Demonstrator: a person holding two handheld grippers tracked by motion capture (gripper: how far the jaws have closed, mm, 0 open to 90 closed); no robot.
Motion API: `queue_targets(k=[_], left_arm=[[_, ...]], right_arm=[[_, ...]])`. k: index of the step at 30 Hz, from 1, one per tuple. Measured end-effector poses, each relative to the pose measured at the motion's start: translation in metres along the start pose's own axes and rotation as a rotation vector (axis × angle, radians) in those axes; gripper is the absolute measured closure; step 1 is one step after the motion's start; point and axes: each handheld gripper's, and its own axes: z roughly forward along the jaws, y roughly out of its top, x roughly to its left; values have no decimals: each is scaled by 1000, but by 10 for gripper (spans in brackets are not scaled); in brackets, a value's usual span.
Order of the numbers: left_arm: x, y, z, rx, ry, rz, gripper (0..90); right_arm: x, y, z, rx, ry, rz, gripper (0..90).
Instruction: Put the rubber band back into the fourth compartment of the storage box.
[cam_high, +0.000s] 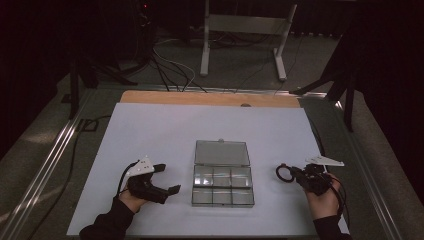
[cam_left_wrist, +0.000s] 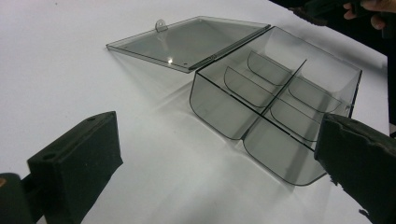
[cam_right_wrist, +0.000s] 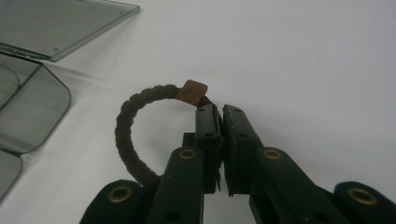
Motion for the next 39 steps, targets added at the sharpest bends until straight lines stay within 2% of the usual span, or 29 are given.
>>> queue_targets(k=[9, 39], left_arm=[[-1, 0, 1, 8, -5, 3, 11], [-2, 0, 2, 6, -17, 11, 11]], right_arm=[[7, 6, -2, -12, 29, -6, 852], [45, 26, -7, -35, 138, -88, 852]])
